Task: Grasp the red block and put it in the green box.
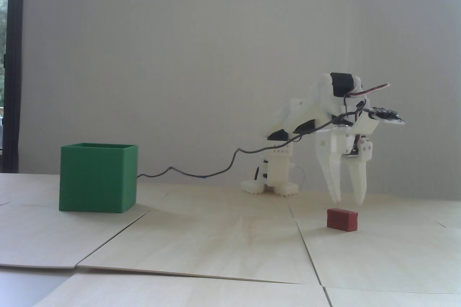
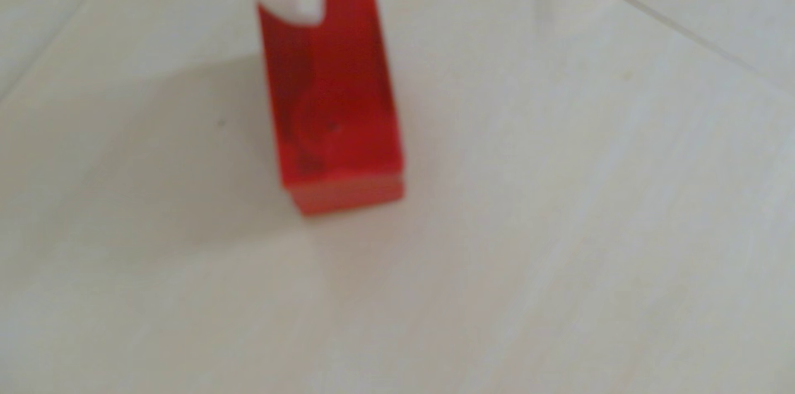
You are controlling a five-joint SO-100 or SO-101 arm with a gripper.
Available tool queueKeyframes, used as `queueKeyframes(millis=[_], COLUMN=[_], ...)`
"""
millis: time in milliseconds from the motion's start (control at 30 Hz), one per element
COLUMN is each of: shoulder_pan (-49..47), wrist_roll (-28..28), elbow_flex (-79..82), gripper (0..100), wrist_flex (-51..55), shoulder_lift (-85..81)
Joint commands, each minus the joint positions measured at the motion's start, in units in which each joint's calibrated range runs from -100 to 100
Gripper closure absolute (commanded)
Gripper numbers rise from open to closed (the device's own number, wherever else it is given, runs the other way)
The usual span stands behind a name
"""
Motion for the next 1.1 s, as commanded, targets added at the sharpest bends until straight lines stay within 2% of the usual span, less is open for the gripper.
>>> queueKeyframes(millis=[0,267,467,733,933,1067], shoulder_pan=[1.41,4.14,3.98,3.5,3.9,3.9], wrist_roll=[-0.2,-0.4,-4.05,-3.48,-0.25,-0.66], elbow_flex=[-3.35,-3.26,-3.35,-3.44,-3.44,-3.44], gripper=[82,82,82,82,82,82], wrist_flex=[1.48,1.48,0.63,1.39,2.57,2.57], shoulder_lift=[-9.01,-9.01,-8.93,-8.38,-6.01,-5.93])
